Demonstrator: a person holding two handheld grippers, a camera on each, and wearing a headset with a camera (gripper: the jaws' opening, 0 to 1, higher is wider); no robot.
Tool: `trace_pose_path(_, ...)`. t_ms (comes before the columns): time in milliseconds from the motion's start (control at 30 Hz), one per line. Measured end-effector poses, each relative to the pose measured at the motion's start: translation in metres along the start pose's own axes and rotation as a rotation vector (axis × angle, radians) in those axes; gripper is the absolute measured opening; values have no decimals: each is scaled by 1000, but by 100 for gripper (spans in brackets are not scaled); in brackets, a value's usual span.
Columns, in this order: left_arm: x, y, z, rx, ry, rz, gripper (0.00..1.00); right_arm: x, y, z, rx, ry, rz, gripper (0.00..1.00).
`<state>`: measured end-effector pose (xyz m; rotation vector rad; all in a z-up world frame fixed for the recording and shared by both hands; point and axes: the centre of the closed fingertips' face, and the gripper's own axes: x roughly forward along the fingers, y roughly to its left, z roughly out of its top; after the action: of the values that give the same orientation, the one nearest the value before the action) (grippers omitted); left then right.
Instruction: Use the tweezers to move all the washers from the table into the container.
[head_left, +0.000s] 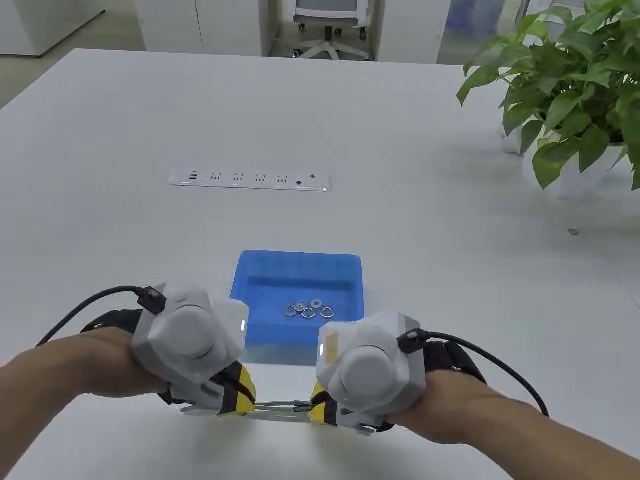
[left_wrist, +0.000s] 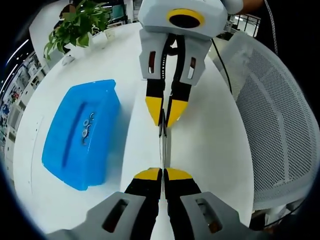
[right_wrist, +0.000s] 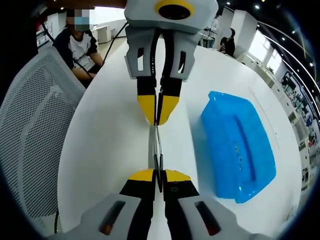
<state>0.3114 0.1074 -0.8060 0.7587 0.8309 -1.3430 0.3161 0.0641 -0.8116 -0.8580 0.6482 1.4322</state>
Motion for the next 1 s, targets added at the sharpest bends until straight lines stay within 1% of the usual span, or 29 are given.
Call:
trace_pose_path(100,2,1,-1,-6,2,-5,6,1,0,-1,10,2,7,7)
trace_pose_path(133,2,1,-1,-9,0,-8,6,1,4,-2,32,6,27,7)
trace_pose_path(167,2,1,-2,-7,3,-8,6,1,4,-1,38,0,30,7)
trace_pose_path(267,3,1,-1,-14,-3,-15,6,2,3,-5,22,4,15,8)
trace_pose_path(533,4,1,-2,-17,0,-22,6,3,3,-6,37,5,23,10)
trace_pose_path(700,4,0,-5,-22,11,-28,6,4,2,-5,46,4,30,11)
trace_pose_path(867,5,0,-8,-16,23,-26,6,4,1,-4,48,4,30,12)
trace_pose_path(1000,5,1,-9,-15,25,-25,6,4,2,-4,50,3,28,14)
